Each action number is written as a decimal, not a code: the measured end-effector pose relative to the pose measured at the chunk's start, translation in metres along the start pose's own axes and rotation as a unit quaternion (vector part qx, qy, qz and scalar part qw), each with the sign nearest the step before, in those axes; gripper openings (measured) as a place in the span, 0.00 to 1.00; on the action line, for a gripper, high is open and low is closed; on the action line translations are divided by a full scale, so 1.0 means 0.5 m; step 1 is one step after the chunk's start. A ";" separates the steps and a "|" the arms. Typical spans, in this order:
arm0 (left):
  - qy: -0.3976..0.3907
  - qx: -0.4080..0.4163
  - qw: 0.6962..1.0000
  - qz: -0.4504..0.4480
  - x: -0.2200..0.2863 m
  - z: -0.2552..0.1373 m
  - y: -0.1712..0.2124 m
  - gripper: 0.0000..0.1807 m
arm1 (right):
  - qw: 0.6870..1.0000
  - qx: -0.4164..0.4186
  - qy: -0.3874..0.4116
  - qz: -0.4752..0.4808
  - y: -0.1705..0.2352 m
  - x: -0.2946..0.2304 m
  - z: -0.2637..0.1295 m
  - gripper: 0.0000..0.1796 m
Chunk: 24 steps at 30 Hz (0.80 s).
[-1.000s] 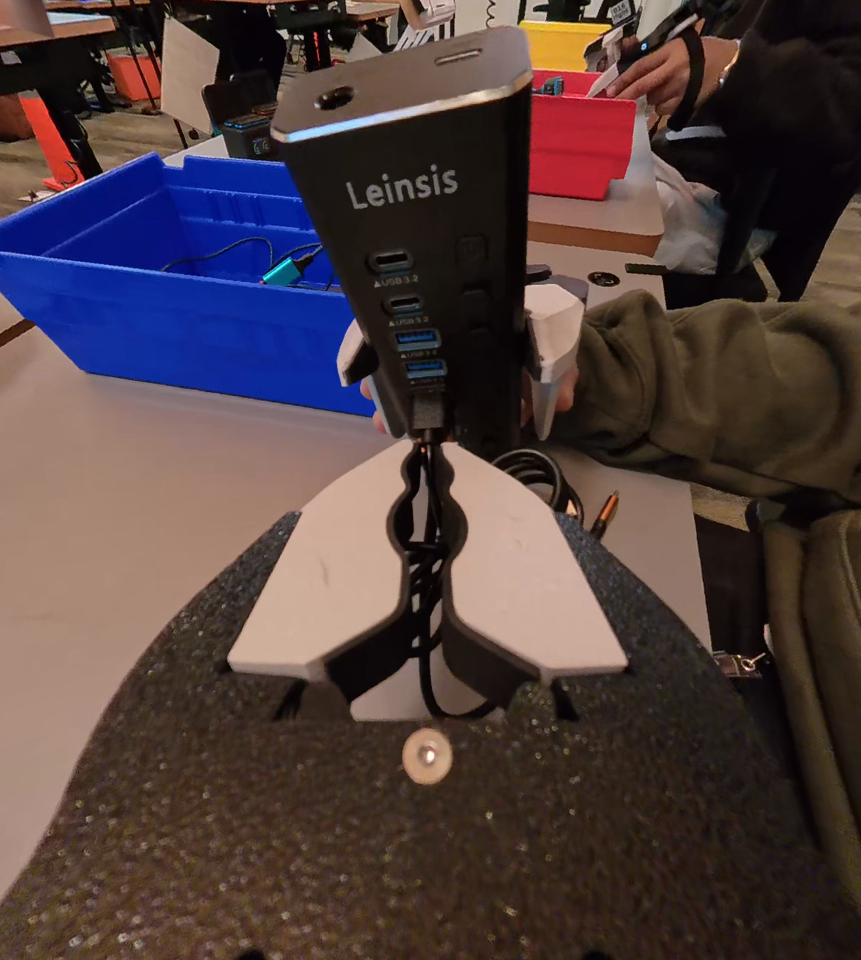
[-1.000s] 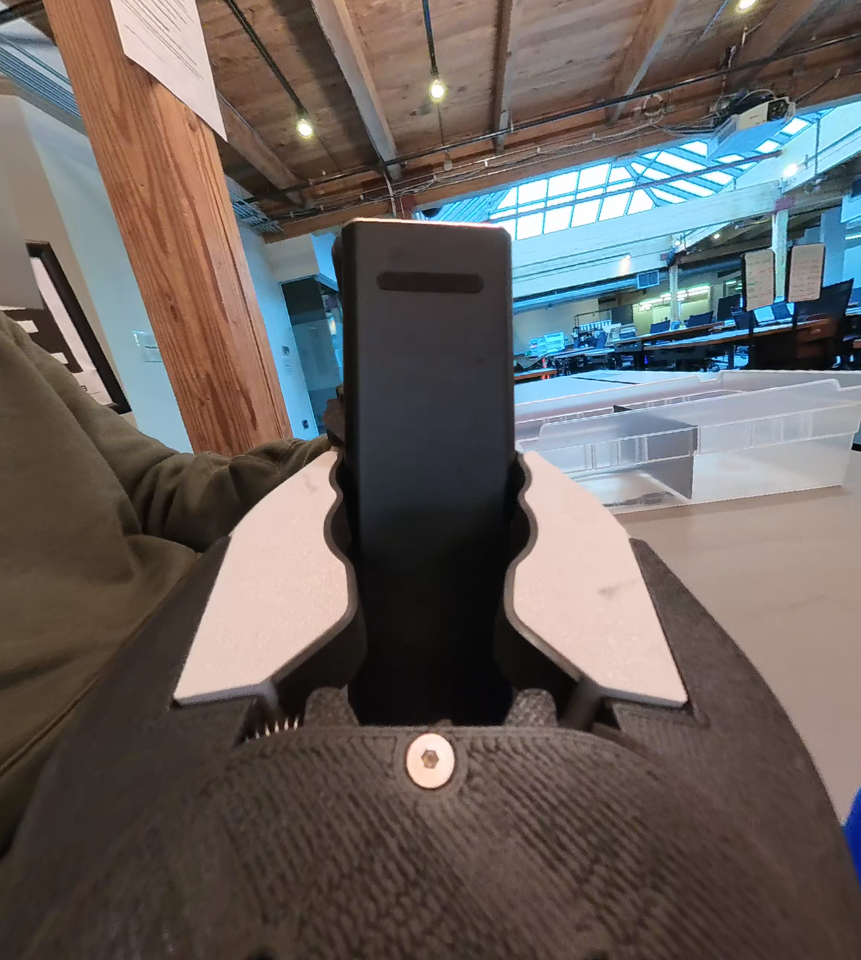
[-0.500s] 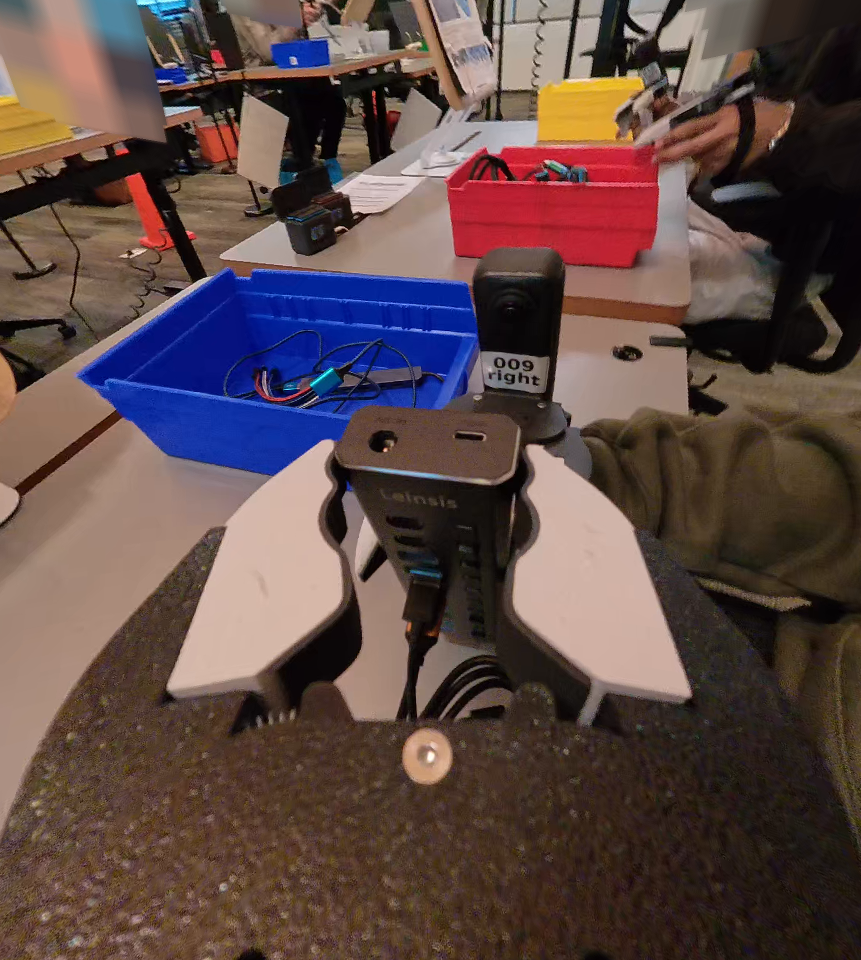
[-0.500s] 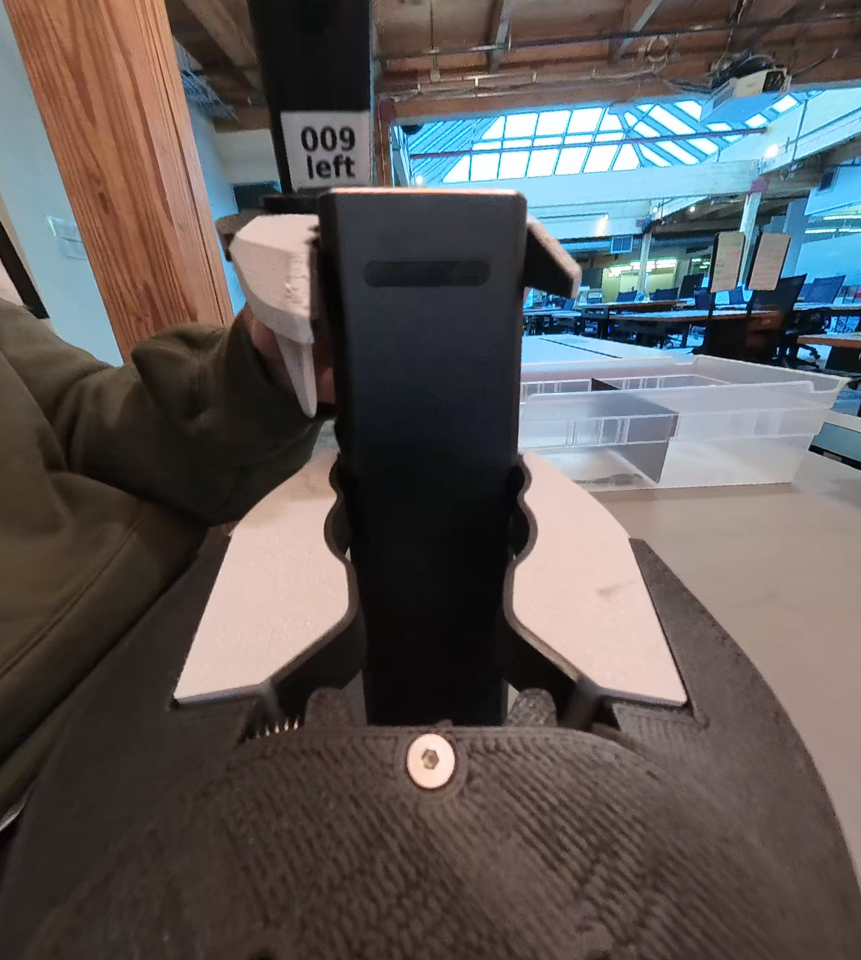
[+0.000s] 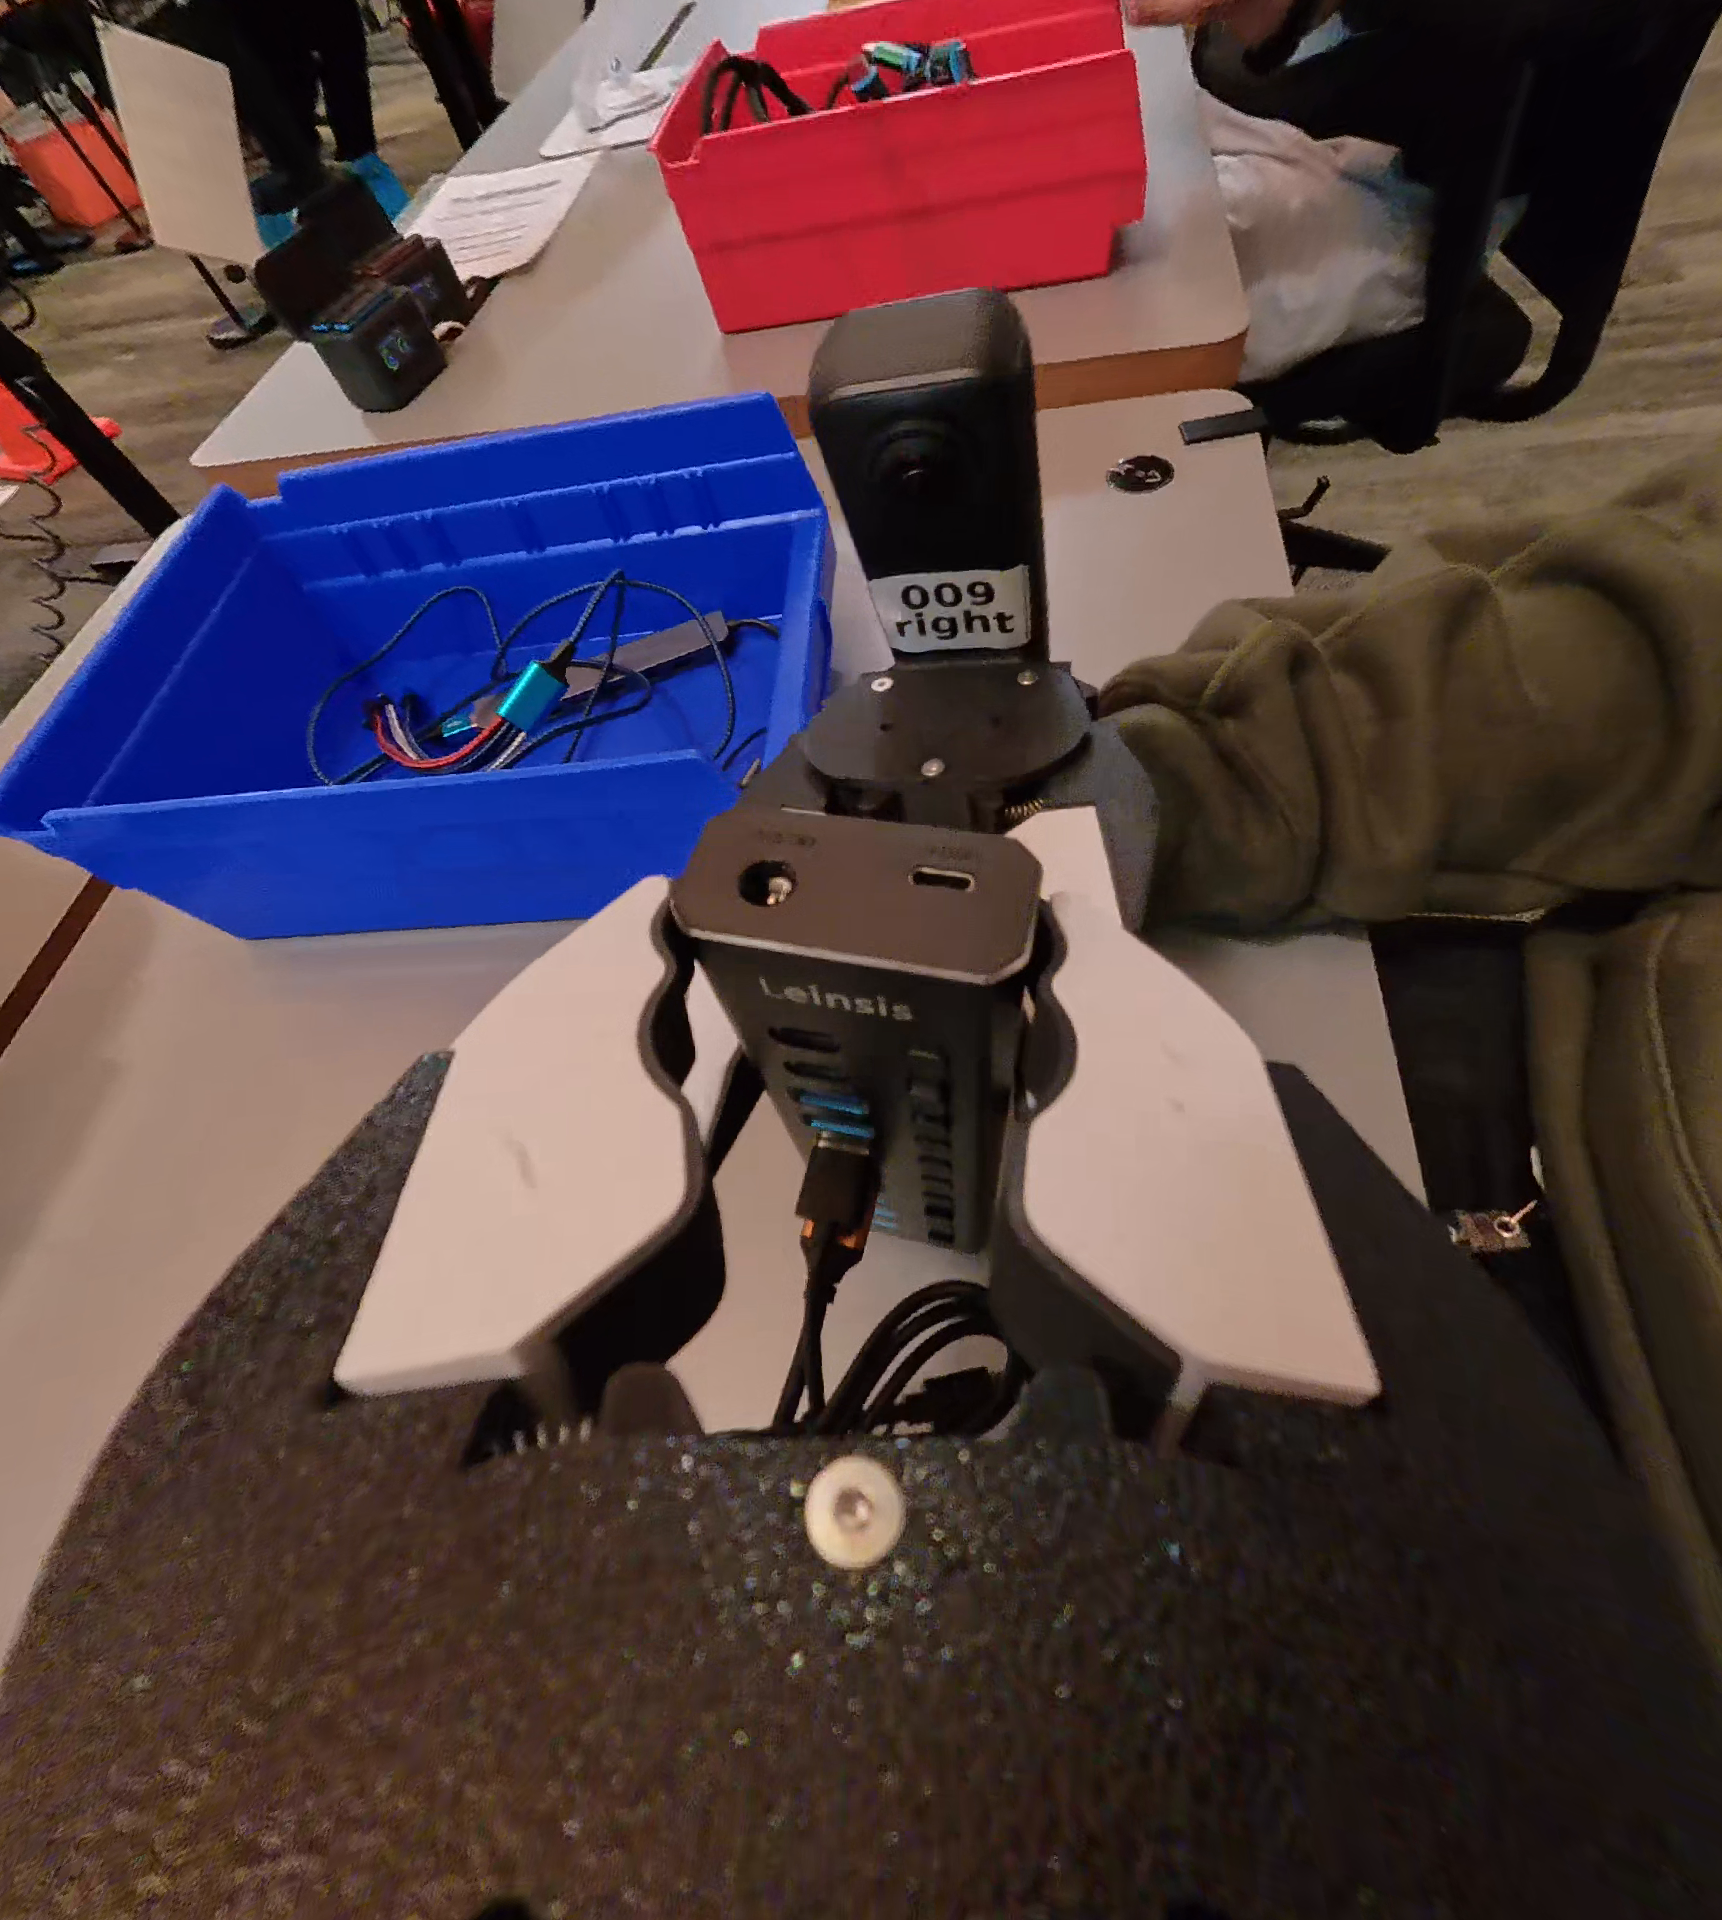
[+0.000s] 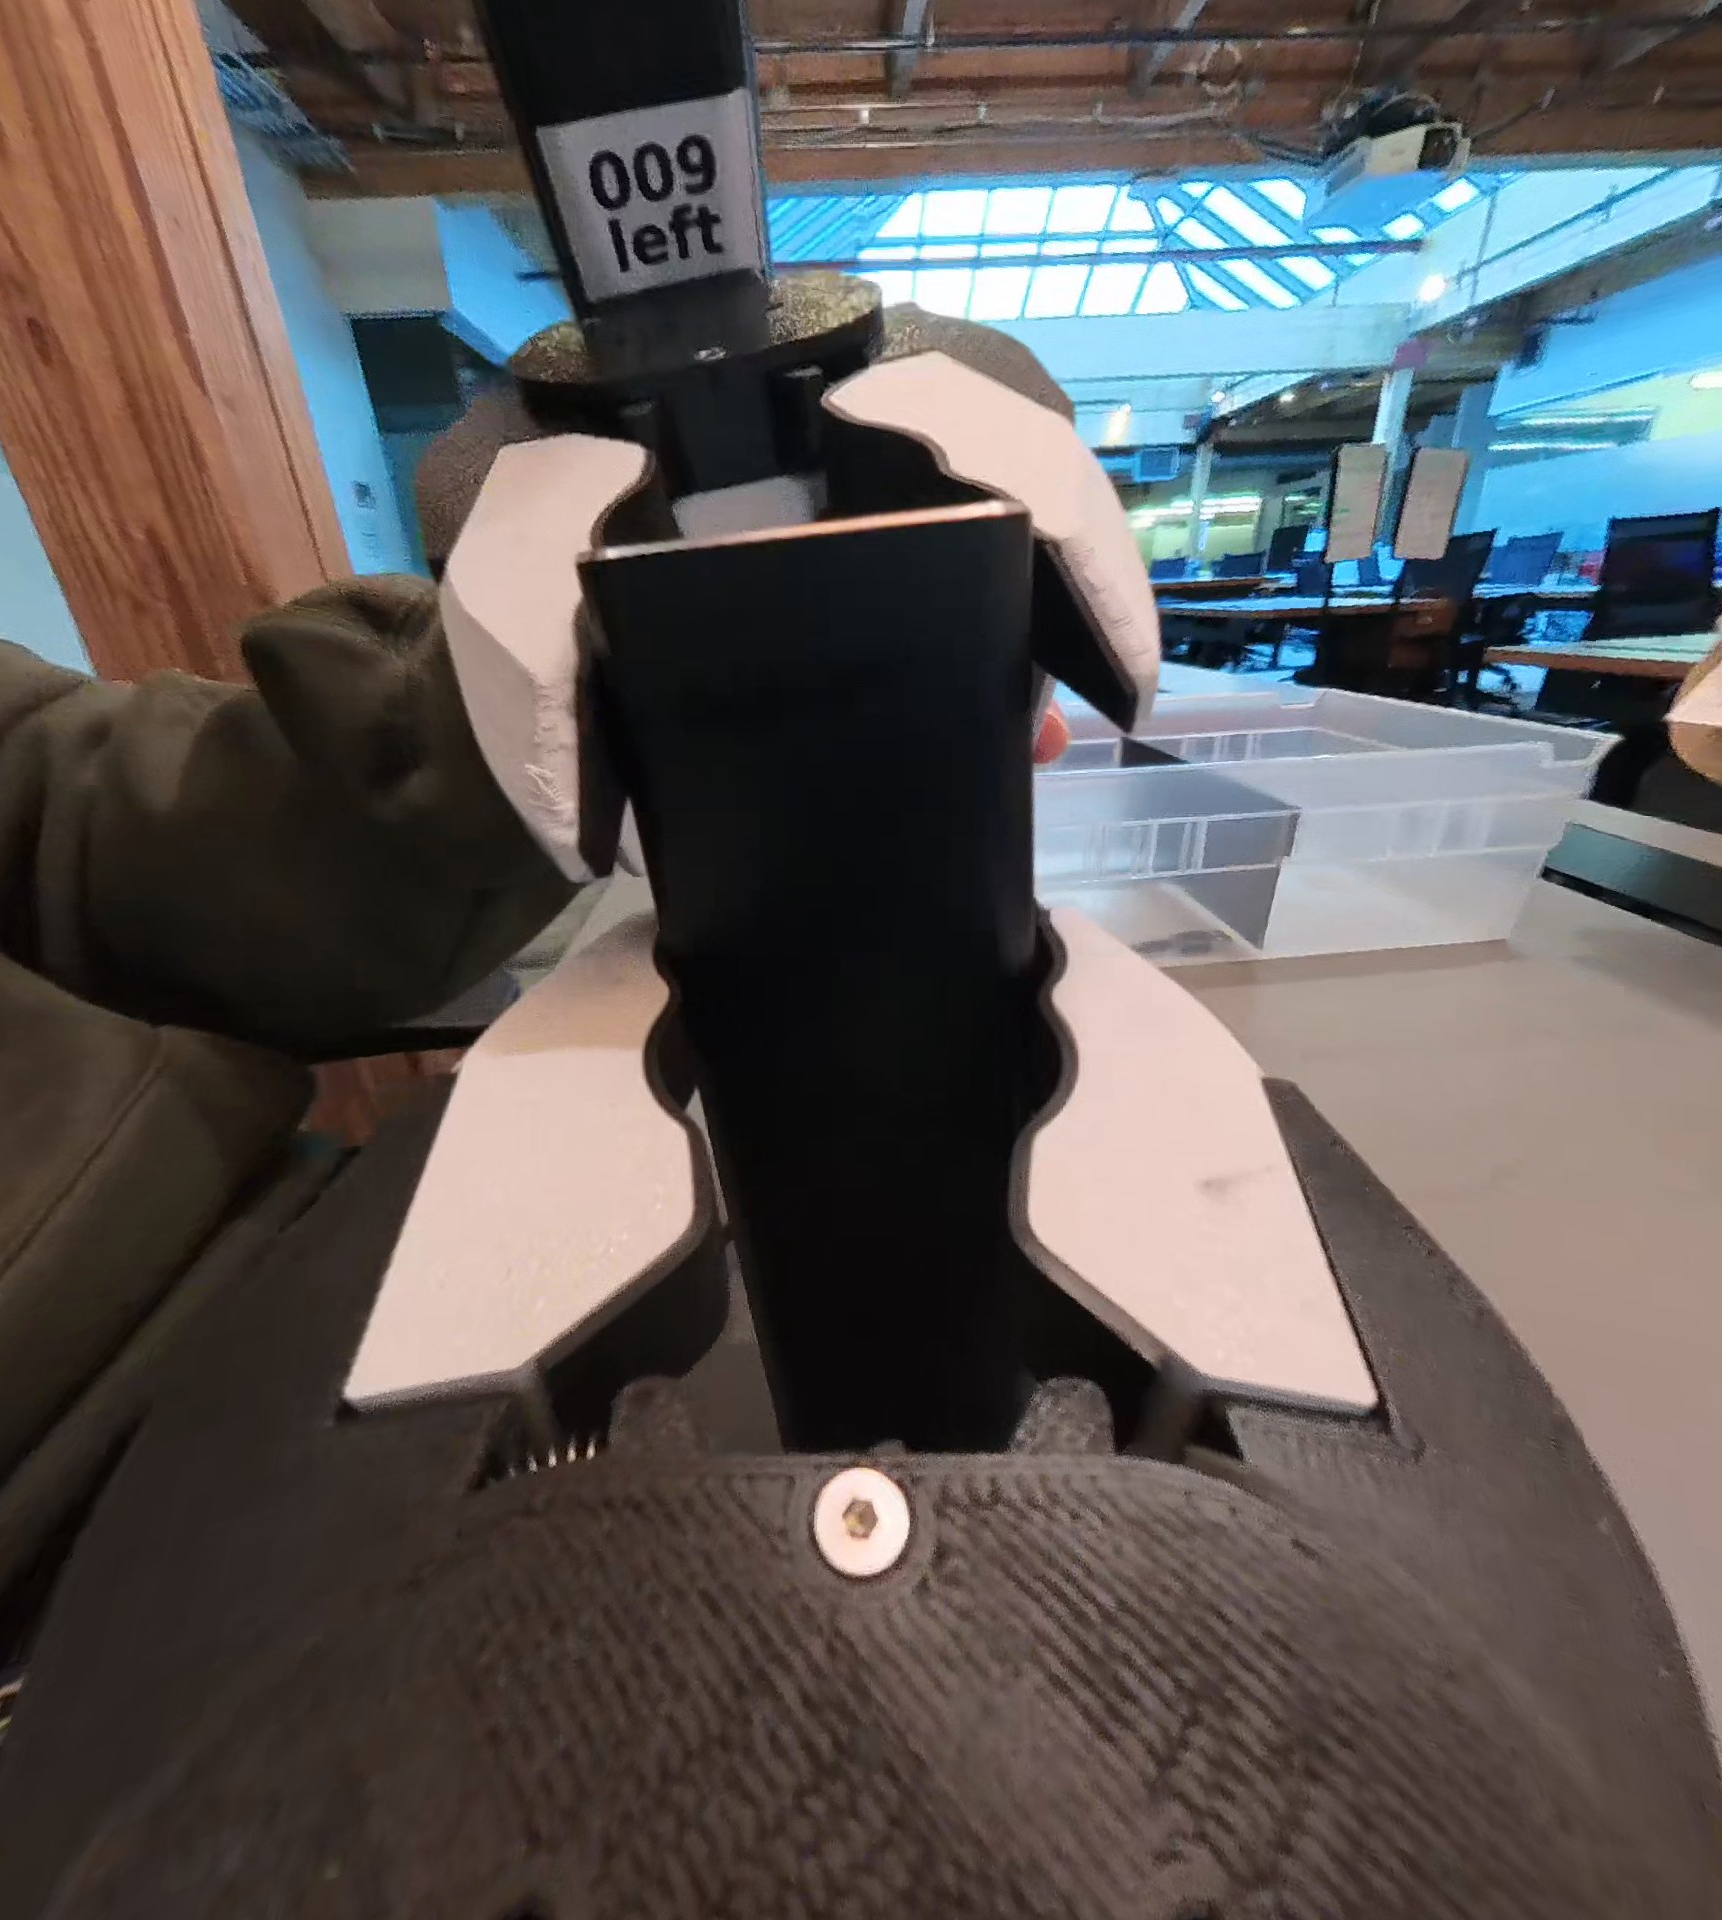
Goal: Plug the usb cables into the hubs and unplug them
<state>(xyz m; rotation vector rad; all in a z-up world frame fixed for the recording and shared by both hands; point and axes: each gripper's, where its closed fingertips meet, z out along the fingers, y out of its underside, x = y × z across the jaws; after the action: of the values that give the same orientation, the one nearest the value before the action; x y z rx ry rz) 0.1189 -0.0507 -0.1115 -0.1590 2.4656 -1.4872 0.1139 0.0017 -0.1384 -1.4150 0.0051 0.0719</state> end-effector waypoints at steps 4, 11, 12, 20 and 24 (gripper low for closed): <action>0.006 -0.018 1.000 0.010 -0.008 -0.005 0.008 0.34 | 1.000 -0.007 0.021 -0.011 0.004 0.010 0.005 0.34; -0.015 -0.037 0.999 -0.001 -0.023 -0.007 0.011 0.34 | 0.997 0.000 0.073 -0.032 0.000 0.030 0.002 0.34; -0.017 -0.040 0.999 -0.003 -0.024 -0.005 0.011 0.34 | 0.995 -0.005 0.086 -0.042 0.002 0.032 0.003 0.34; -0.007 -0.050 0.999 0.020 -0.016 0.005 0.006 0.34 | 0.995 -0.015 0.084 -0.052 0.006 0.027 0.006 0.34; 0.013 -0.040 0.999 0.024 -0.011 0.009 0.003 0.34 | 0.996 -0.021 0.071 -0.052 0.010 0.021 0.010 0.34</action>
<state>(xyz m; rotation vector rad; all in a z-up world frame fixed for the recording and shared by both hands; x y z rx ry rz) 0.1255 -0.0524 -0.1139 -0.0967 2.5325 -1.3794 0.1237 0.0076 -0.1429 -1.4579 0.0471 -0.1155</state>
